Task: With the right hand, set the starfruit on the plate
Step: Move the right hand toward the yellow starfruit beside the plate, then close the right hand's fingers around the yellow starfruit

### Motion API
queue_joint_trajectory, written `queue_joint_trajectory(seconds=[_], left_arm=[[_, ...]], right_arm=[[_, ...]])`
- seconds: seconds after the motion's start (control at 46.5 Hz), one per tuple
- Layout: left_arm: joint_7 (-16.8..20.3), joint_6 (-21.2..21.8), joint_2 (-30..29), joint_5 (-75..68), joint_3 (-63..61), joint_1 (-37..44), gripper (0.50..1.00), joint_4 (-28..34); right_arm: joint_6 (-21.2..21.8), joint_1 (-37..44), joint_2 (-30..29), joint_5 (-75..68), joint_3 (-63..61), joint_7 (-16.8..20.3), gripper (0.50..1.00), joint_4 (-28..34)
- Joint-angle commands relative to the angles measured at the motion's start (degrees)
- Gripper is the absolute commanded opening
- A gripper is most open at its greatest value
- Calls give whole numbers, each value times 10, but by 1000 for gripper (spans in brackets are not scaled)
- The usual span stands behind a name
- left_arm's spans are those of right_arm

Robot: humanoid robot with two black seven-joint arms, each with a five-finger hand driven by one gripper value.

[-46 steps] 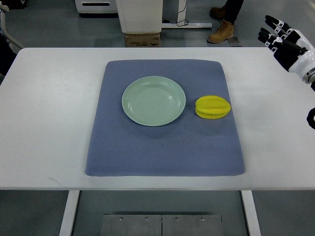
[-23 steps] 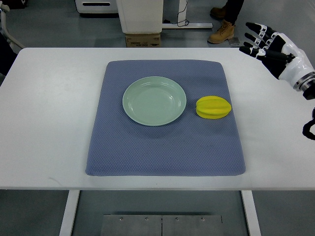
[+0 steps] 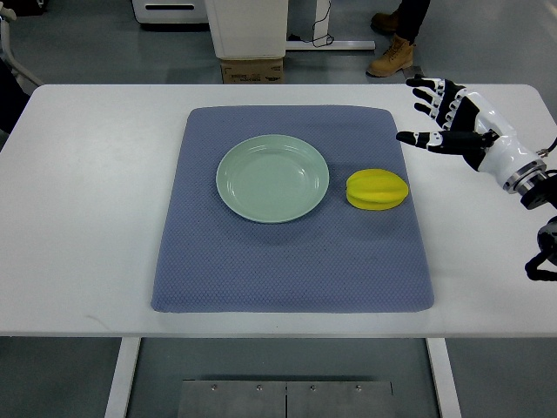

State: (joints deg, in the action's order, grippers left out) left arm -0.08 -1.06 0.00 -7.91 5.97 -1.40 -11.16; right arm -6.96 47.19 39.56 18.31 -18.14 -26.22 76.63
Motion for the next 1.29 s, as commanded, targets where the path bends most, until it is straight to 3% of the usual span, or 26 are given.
queue_joint_trajectory(seconds=[0.0, 0.258, 0.538, 0.796, 1.27], left_arm=[[0, 0, 0, 0, 0, 0, 1000, 0], [0, 0, 0, 0, 0, 0, 1000, 0], [0, 0, 0, 0, 0, 0, 1000, 0], [-1, 0, 0, 0, 0, 0, 1000, 0], [0, 0, 0, 0, 0, 0, 1000, 0]], right_arm=[[-17, 0, 1, 26, 22, -11, 1000, 0], [-31, 3, 6, 53, 76, -30, 1000, -1], [-91, 21, -1, 86, 136, -31, 1000, -8], [-90, 36, -59, 87, 153, -31, 1000, -105], [-93, 68, -73, 133, 215, -66, 998, -112]])
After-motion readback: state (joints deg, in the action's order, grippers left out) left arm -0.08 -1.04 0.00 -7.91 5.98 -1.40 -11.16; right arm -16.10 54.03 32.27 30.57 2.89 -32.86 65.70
